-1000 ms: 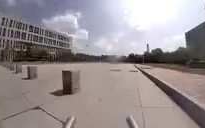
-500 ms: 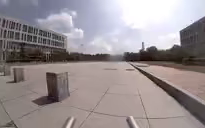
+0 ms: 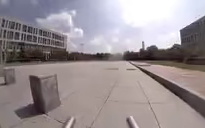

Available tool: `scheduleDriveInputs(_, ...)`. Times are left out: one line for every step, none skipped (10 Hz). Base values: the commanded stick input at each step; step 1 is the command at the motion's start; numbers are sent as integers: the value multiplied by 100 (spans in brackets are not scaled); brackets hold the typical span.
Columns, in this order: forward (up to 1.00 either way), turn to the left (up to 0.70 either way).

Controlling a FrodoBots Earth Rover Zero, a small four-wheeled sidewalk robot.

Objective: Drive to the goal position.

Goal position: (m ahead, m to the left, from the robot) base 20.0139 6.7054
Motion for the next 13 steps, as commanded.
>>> scheduleDriveInputs(70,4)
scheduleDriveInputs(70,4)
scheduleDriveInputs(70,4)
scheduleDriveInputs(70,4)
scheduleDriveInputs(70,4)
scheduleDriveInputs(70,4)
scheduleDriveInputs(70,4)
scheduleDriveInputs(70,4)
scheduleDriveInputs(70,4)
scheduleDriveInputs(70,4)
scheduleDriveInputs(70,4)
scheduleDriveInputs(70,4)
scheduleDriveInputs(70,4)
